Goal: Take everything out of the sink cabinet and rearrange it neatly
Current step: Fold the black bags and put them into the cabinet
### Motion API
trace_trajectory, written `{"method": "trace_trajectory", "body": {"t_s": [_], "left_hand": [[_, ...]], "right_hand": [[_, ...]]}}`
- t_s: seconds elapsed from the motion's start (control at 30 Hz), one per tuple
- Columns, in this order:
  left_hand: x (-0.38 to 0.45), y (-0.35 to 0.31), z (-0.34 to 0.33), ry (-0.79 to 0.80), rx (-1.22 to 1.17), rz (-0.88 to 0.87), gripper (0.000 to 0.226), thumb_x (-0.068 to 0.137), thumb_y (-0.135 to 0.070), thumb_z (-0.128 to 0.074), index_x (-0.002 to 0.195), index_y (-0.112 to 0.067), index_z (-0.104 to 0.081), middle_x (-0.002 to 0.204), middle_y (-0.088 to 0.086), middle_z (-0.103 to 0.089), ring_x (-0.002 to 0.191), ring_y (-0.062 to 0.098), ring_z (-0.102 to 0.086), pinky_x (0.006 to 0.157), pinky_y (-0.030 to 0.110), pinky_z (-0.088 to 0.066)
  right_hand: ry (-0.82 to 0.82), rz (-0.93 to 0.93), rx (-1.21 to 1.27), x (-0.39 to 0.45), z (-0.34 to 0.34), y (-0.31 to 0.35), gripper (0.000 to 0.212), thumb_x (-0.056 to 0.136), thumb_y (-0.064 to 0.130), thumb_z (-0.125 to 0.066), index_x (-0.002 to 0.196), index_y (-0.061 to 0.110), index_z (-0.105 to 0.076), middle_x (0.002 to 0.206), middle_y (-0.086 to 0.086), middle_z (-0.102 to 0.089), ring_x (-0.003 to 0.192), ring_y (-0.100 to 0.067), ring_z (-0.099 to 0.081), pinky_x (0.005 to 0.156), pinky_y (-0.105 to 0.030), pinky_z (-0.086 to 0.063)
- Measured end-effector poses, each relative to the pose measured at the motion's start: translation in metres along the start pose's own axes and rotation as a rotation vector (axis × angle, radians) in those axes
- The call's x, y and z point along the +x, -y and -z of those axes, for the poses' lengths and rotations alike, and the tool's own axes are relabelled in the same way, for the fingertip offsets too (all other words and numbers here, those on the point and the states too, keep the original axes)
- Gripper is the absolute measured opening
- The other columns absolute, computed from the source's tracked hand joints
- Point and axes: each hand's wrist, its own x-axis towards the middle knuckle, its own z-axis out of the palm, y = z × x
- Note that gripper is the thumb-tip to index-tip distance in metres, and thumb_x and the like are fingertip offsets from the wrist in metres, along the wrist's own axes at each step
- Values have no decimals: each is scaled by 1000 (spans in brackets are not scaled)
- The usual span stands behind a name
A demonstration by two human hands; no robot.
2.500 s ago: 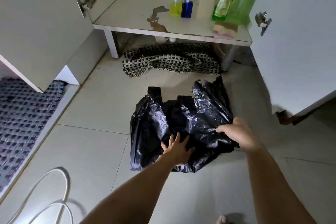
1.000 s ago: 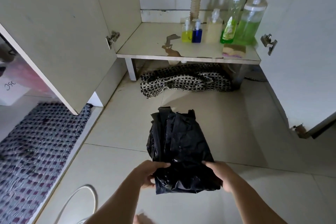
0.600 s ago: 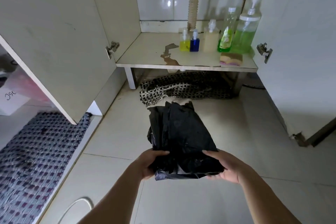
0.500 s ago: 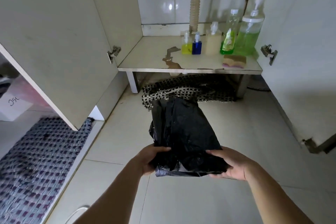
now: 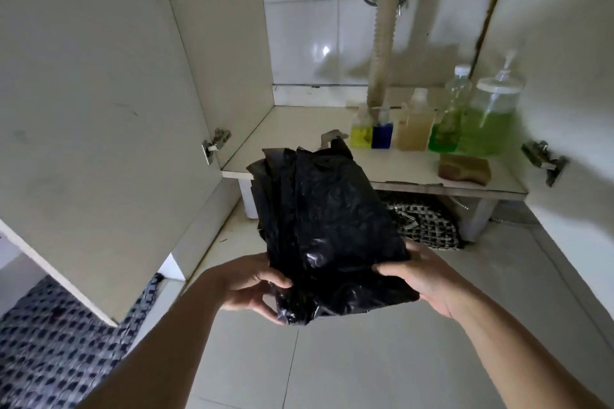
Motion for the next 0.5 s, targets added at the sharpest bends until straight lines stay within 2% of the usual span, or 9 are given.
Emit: {"method": "trace_trajectory", "body": {"t_s": [0.1, 0.2, 0.3, 0.37, 0.43, 0.5], "left_hand": [[18, -23, 23, -78, 151, 0, 43, 84, 13, -56, 118, -14, -58, 122, 17, -63, 110, 37, -61, 83, 58, -54], [37, -47, 41, -168, 205, -45, 43, 83, 16, -54, 110, -16, -59, 121, 15, -61, 114, 36, -57, 82, 57, -55], [39, -70, 53, -207, 194, -92, 45, 81, 18, -54, 101, -21, -59, 117, 11, -60, 116, 35, -54, 79, 54, -56], [33, -85, 60, -203, 190, -105, 42, 80, 18, -55, 101, -18, -59, 112, 10, -61, 111, 33, -56, 77, 53, -57], [25, -104, 65, -202, 191, -107, 38, 79, 17, -57, 100, -16, -59, 109, 10, -61, 108, 31, -57, 75, 50, -58], [15, -128, 69, -219, 218, -103, 34, 80, 15, -59, 101, -11, -61, 111, 12, -61, 110, 33, -56, 76, 50, -58]], "right_hand": [[-38, 94, -102, 29, -11, 20, 31, 76, 4, -74, 94, 27, -65, 94, 5, -73, 86, -9, -66, 79, -25, -51], [-67, 152, -202, 61, -18, 48, 35, 77, 8, -75, 88, 38, -60, 92, 15, -68, 85, 0, -62, 74, -19, -48], [-73, 122, -288, 82, -20, 80, 37, 76, 12, -76, 101, 36, -62, 97, 9, -70, 89, -8, -64, 81, -27, -50], [-50, 62, -306, 89, -20, 103, 42, 76, 13, -76, 114, 27, -63, 102, 5, -71, 93, -15, -66, 87, -34, -52], [-12, -2, -347, 91, -17, 130, 49, 77, 16, -76, 122, 27, -60, 108, 5, -70, 97, -17, -66, 91, -37, -52], [53, -58, -398, 89, -12, 163, 42, 81, 17, -73, 119, 30, -58, 106, 9, -66, 94, -13, -63, 81, -32, -53]]}}
